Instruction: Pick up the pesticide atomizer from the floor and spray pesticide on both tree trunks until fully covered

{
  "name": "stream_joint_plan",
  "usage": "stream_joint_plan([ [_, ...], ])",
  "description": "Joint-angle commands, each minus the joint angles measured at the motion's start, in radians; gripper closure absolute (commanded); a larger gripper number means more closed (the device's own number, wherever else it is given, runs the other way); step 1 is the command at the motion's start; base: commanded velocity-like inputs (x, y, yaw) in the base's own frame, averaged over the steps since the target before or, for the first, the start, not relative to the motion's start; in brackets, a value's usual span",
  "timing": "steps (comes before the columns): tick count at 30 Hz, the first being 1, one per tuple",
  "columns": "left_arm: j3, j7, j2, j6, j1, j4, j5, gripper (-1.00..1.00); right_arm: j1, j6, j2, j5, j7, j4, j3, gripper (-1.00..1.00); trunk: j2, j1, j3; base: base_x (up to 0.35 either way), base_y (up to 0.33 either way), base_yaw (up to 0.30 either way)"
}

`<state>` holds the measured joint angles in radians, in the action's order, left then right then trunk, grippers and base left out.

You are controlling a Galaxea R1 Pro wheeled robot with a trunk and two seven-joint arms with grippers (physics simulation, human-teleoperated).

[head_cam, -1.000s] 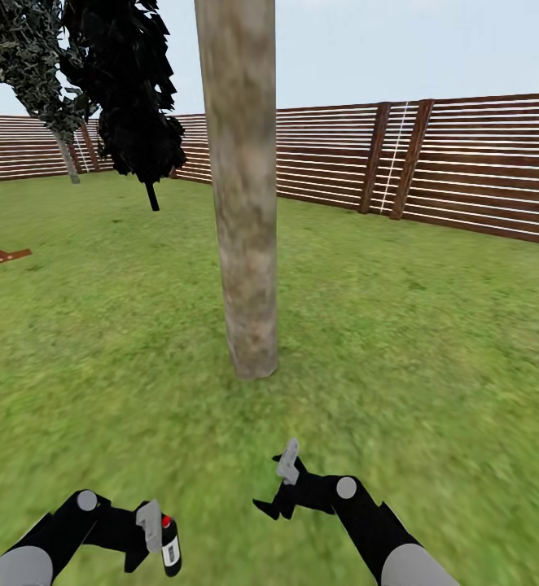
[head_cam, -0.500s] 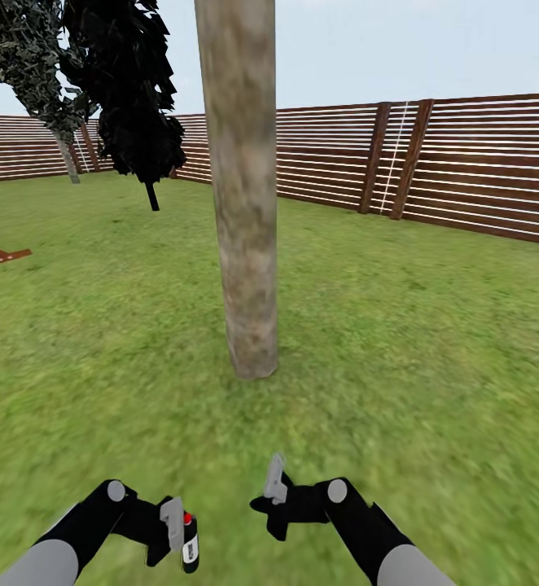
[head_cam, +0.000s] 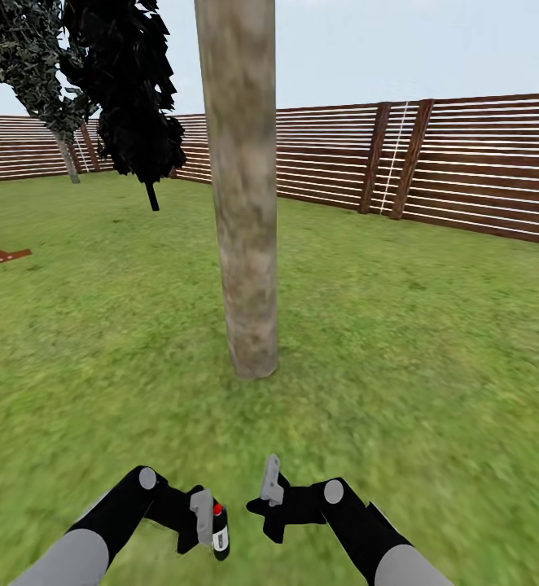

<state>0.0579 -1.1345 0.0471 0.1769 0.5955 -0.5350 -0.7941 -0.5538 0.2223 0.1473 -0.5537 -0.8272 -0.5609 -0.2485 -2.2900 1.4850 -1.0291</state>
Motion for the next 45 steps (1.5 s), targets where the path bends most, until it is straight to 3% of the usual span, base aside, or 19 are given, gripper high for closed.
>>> stream_joint_plan([
  [1,0.000,-0.006,-0.005,0.000,0.001,-0.005,-0.001,1.00,0.000,0.000,0.000,0.000,0.000,-0.002,0.000,1.00,0.000,0.000,0.000,0.000,0.000,0.000],
  [4,0.000,-0.011,-0.021,0.000,0.000,-0.015,-0.001,1.00,0.000,0.000,0.000,0.000,-0.001,-0.013,0.000,1.00,0.000,0.000,0.000,0.000,0.000,0.000],
  [10,0.000,-0.011,-0.027,0.002,0.000,-0.022,0.001,1.00,0.000,0.000,0.000,0.000,0.000,-0.014,0.000,1.00,0.000,0.000,0.000,0.000,0.000,0.000],
  [20,0.001,-0.013,-0.070,0.004,0.000,-0.022,-0.001,1.00,0.000,0.000,0.000,0.000,0.000,-0.014,0.000,1.00,0.000,0.000,0.000,0.000,0.000,0.000],
  [34,0.001,-0.013,-0.089,0.005,0.000,-0.022,0.000,1.00,0.000,0.000,0.000,0.000,0.000,-0.014,0.000,1.00,0.000,0.000,0.000,0.000,0.000,0.000],
  [39,0.000,-0.012,-0.070,0.003,0.000,-0.009,-0.005,1.00,0.000,0.000,0.000,0.000,0.000,-0.014,0.000,1.00,0.000,0.000,0.000,0.000,0.000,0.000],
  [45,0.000,-0.011,0.040,0.002,-0.002,-0.006,-0.006,1.00,0.000,0.000,-0.001,0.000,0.000,-0.014,0.000,1.00,0.000,0.000,0.000,0.000,0.000,0.000],
])
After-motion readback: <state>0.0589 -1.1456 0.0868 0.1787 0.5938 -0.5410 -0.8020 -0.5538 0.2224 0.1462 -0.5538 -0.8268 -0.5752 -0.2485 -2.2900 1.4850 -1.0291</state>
